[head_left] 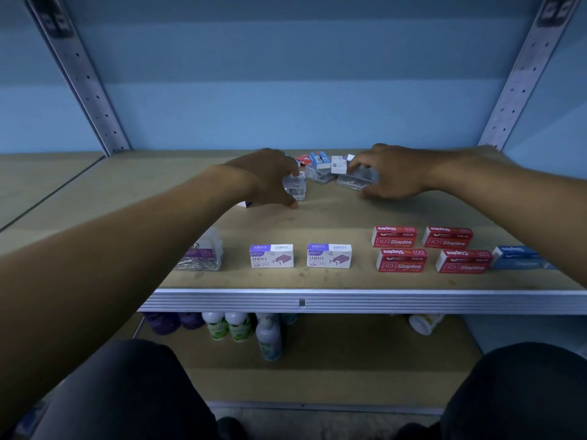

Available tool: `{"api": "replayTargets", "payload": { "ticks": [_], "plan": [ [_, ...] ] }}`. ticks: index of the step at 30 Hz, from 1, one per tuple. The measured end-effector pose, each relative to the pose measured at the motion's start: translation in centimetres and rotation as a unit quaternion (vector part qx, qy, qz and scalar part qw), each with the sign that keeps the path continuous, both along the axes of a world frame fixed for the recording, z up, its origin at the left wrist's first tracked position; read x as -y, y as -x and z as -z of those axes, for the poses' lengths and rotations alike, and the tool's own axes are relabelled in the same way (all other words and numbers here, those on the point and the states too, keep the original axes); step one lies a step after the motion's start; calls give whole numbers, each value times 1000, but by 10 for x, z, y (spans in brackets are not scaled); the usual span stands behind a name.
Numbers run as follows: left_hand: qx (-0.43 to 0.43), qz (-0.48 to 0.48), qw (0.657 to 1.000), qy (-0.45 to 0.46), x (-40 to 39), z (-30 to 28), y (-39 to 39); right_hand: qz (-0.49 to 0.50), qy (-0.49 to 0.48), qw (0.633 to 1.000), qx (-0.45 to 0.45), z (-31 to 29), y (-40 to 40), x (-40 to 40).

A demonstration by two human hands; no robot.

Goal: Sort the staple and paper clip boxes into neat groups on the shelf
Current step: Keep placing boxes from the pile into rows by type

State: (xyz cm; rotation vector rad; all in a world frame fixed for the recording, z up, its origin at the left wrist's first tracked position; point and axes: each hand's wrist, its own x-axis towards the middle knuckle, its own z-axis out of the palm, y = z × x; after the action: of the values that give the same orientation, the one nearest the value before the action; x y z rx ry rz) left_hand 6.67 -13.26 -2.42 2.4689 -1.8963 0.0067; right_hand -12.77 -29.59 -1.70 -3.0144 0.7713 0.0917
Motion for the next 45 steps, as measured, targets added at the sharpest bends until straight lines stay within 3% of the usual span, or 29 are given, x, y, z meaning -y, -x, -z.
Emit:
{"api": "replayTargets", "payload": {
  "ticks": [14, 25, 33, 45],
  "plan": [
    [-9, 11, 1000, 17, 0, -5, 0, 34, -23, 997, 60, 7, -1, 3],
    [-25, -10, 999, -27, -6, -20, 12, 73, -122, 987, 78, -16, 20, -7],
    [-8, 15, 997, -75, -8, -28, 14, 105, -263, 950, 133, -16, 30, -8],
    [-91, 7, 991, -99, -10, -25, 14, 100, -308, 938, 125, -14, 33, -7]
  ]
}}
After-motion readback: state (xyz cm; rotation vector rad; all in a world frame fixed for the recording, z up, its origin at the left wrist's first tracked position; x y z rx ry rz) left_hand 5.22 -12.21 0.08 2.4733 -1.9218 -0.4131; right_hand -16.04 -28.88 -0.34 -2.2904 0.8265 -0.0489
